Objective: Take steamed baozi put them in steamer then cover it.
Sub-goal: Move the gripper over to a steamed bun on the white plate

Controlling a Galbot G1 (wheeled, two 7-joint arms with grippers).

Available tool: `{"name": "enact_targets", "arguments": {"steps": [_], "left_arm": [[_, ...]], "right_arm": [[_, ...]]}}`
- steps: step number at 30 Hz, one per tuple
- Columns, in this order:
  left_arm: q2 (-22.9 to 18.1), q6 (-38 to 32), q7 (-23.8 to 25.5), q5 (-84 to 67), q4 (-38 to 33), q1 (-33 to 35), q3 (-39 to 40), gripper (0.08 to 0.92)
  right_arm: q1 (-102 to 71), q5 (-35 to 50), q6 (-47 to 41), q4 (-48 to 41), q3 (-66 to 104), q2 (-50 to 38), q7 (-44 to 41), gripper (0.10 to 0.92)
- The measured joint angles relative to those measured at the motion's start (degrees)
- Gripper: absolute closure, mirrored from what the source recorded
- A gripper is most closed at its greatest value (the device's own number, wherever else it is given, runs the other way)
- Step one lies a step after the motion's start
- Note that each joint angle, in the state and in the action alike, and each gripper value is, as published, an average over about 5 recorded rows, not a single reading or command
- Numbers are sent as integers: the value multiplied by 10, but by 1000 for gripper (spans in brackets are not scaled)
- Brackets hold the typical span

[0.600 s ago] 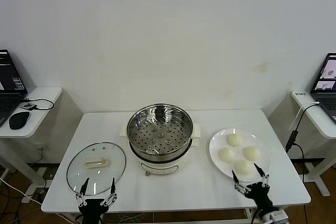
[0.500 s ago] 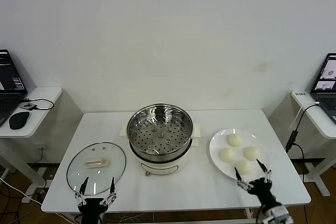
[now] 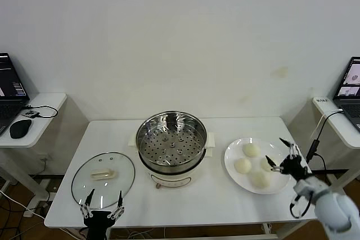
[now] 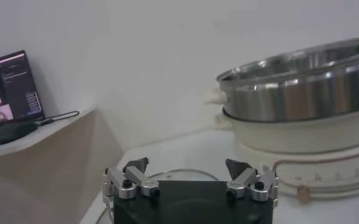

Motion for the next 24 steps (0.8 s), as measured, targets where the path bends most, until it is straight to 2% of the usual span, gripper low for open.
{"name": "enact_targets", "arguments": {"steps": [11,24], "left_arm": [[2,26,-2,14,-4,0,-5,177],[-1,37,-5,22,-1,-2,-16,177]], "right_arm": [[227,33,-6,-123,-220,-72,-153,203],[448,101,-10,-260,-469,-33,-275,202]]}}
